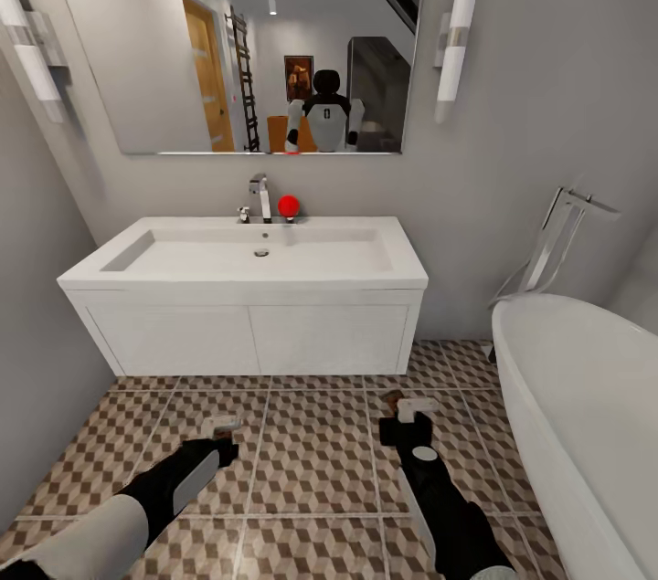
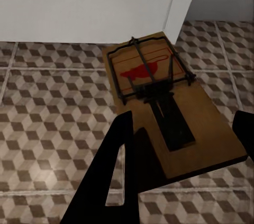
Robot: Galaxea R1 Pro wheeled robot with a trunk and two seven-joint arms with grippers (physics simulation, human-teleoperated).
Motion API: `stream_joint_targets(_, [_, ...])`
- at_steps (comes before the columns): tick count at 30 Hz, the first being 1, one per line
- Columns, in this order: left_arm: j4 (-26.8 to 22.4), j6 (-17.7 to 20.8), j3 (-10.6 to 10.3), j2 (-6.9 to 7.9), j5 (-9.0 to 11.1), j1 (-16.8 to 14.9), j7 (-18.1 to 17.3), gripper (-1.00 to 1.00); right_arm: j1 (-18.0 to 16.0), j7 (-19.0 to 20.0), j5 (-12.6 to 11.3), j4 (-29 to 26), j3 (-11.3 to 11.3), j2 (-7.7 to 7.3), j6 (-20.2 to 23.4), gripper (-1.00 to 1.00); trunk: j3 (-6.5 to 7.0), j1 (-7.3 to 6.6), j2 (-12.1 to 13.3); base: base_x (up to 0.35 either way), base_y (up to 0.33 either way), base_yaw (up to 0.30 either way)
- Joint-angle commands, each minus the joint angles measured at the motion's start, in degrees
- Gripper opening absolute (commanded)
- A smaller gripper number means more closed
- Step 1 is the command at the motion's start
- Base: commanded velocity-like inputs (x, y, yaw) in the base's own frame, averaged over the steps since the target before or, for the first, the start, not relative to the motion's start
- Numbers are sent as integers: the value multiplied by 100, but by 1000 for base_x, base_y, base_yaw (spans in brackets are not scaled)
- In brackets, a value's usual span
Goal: Take the four mousetraps from the cabinet in the bathroom and place them on the bathroom floor. Make sure all four end up on the same floor surface, and ensure that at least two of them are either under or directly next to the same bathroom sink.
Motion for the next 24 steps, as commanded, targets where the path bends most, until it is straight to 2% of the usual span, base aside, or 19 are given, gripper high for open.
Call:
stream_joint_targets(1, [113, -184, -65, -25, 25, -10, -23, -100, -9, -37, 58, -2, 11, 0, 57, -100, -6, 0, -3, 0, 0, 0])
stream_joint_targets(3, [571, -962, -115, -146, -68, -20, -447, -100, -24, -65, 59, 13, 12, 0, 64, -100, -6, 0, -3, 0, 0, 0])
stream_joint_targets(4, [729, -1207, -132, -178, -137, -22, -615, -100, -27, -73, 60, 16, 12, 0, 65, -100, -6, 0, -3, 0, 0, 0])
stream_joint_targets(6, [889, -1464, -150, -200, -269, -24, -795, -100, -31, -80, 60, 20, 20, 0, 67, -100, -6, 0, -3, 0, 0, 0])
stream_joint_targets(9, [966, -1598, -158, -186, -347, -25, -875, -100, -33, -83, 60, 22, 44, 0, 67, -100, -6, 0, -3, 0, 0, 0])
stream_joint_targets(16, [822, -1700, -156, -39, -387, -26, -904, -100, -34, -99, 55, 23, 400, 0, 56, -100, -6, 0, -3, 0, 0, 0])
stream_joint_targets(24, [608, -1729, -162, 1, -388, -26, -934, -100, -34, -75, 42, 23, 444, 0, 42, -100, -6, 0, -3, 0, 0, 0])
